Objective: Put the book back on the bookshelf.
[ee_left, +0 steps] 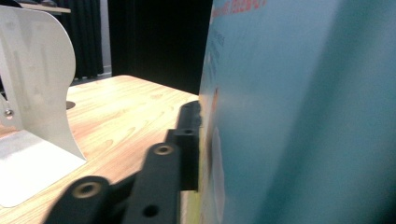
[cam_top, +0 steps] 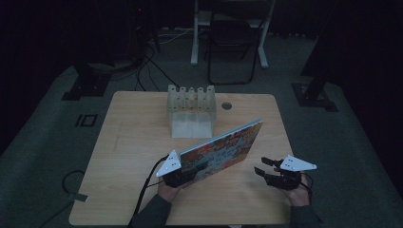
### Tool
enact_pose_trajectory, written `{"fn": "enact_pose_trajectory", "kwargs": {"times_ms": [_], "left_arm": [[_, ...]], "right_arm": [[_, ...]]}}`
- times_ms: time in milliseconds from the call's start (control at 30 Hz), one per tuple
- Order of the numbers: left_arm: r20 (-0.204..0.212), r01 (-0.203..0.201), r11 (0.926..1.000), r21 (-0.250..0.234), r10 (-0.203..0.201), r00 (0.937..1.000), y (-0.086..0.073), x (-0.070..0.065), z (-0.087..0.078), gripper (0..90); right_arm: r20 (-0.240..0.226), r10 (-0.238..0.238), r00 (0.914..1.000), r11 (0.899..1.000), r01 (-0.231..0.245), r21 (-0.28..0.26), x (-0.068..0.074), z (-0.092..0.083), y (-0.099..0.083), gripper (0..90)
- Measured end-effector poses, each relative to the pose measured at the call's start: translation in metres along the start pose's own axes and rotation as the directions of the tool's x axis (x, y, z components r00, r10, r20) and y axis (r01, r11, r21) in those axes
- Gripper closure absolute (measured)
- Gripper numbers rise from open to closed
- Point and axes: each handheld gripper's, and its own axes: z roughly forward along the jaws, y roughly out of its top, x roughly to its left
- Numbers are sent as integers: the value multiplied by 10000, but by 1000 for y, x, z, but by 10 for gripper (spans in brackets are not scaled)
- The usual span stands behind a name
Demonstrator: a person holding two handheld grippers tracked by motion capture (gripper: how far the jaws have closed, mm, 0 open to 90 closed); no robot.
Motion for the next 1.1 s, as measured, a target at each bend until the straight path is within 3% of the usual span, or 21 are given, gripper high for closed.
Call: {"fn": "enact_pose_trajectory", "kwargs": {"times_ms": [167,267,500,1100], "left_arm": [[155,-11,10000,-5,11,9999,0,-1,1,759],[209,77,10000,59,-79,9998,-1,0,3,701],[118,147,9999,80,-147,9998,-2,0,5,700],[-60,262,9995,157,-261,9996,-22,3,12,706]], "right_arm": [[14,57,10000,10000,-57,18,-1,-1,-2,462],[18,86,10000,9999,-87,62,-1,0,-4,461],[-6,184,9998,9997,-184,156,-1,2,-8,462],[191,437,9989,9982,-444,406,-5,-3,-24,462]]}}
